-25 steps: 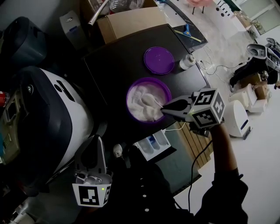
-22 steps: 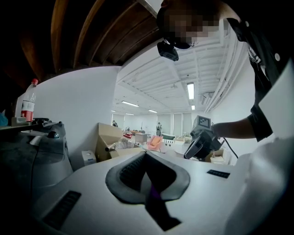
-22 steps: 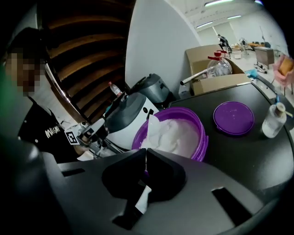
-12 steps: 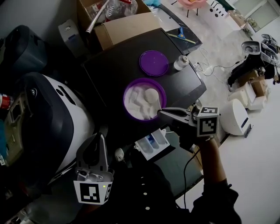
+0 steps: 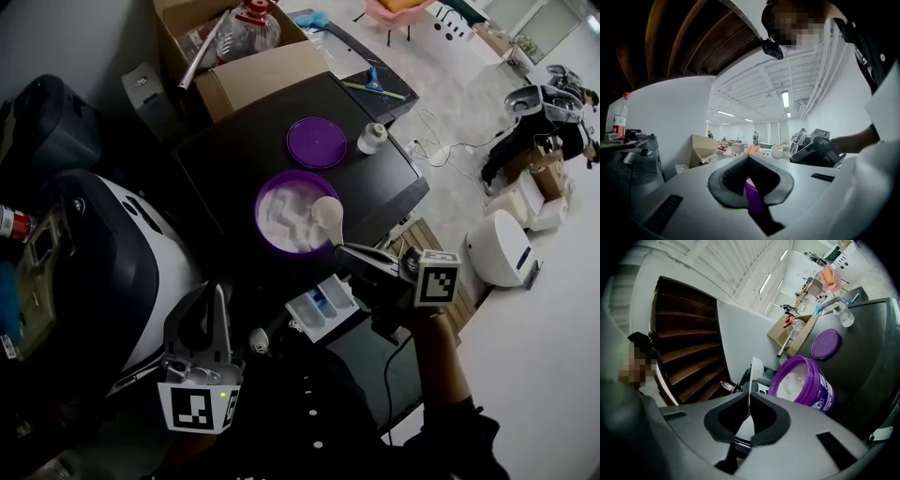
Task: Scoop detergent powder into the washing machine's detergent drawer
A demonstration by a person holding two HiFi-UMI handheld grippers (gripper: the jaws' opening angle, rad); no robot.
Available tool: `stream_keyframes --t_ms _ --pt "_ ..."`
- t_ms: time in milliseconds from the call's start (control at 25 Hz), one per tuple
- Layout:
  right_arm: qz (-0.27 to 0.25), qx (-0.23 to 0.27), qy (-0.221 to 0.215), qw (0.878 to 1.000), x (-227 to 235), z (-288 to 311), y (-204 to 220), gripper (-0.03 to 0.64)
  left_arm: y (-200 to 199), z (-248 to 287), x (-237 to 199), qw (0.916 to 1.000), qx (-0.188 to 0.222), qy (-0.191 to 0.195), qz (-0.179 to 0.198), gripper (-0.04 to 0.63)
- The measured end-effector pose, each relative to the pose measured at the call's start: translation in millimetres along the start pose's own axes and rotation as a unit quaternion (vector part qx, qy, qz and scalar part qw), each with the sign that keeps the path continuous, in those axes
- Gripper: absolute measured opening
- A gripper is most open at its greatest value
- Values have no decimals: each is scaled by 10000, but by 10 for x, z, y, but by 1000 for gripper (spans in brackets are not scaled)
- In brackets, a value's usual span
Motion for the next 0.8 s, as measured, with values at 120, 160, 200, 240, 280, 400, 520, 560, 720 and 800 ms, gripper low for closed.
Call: stream_keyframes --t_ms 120,160,200,240,280,400,520,560,720,800 --pt "-92 78 101 9999 -64 -98 80 32 -25 -3 36 9999 53 85 38 8" --pt "-108 115 140 9998 -82 -134 109 32 -28 -4 46 9999 62 115 43 8" --pt "-114 152 184 9996 -98 -168 141 32 -27 -4 53 9999 66 145 47 8" --pt "-113 179 239 9995 -112 -200 178 32 -26 -2 60 9998 66 178 51 8" --pt "-107 191 301 9993 -124 -232 221 32 -23 0 67 9997 66 215 58 8" --pt "-50 214 443 9988 -136 -329 380 32 -20 15 91 9994 86 333 87 8" --pt "50 272 576 9980 -117 -436 560 32 -19 28 120 9989 101 440 90 8" --pt "83 292 620 9976 -106 -470 620 32 -17 34 131 9988 104 476 93 8" --pt "235 354 808 9958 -53 -578 863 32 25 61 173 9979 64 631 99 8" --pt "277 325 941 9946 -29 -615 993 32 40 74 200 9974 40 717 108 8"
Point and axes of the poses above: the fingertips, and each gripper's own axes: z forward along the fingers, x to its right, y out of its underside, the point moved 9 cm from there along -z, backward along the fingers, and after that the axes turned 8 degrees about -x, right-handed, at the moved point
